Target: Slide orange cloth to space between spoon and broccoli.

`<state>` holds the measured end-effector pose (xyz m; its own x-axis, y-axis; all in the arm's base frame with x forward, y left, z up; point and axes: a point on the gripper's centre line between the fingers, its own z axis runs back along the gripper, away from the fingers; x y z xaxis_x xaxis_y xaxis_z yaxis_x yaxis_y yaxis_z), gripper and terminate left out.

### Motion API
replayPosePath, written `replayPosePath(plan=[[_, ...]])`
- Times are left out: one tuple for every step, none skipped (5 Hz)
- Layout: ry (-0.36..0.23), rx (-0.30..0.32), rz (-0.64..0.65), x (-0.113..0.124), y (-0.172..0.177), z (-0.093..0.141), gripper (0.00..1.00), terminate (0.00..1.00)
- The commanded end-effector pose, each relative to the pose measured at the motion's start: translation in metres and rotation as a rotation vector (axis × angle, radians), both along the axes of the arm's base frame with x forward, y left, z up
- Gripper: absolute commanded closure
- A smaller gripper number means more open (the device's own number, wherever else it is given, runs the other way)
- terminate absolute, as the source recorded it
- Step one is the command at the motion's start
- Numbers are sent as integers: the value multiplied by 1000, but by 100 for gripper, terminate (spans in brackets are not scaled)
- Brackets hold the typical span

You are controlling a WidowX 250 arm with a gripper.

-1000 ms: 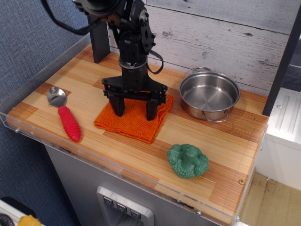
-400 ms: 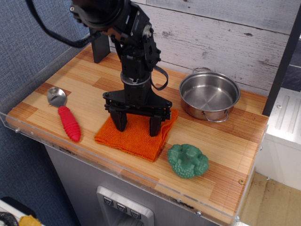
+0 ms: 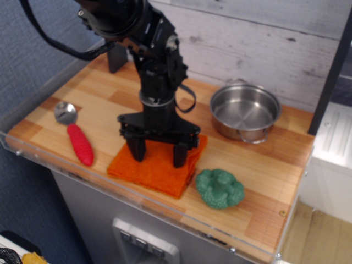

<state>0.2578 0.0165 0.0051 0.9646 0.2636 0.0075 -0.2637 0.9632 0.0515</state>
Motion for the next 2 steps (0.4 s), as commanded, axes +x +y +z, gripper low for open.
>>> replayPosePath(plan=[[-62, 2, 6, 8, 7, 25, 0, 0], [-109, 20, 25, 17, 5, 48, 0, 0]])
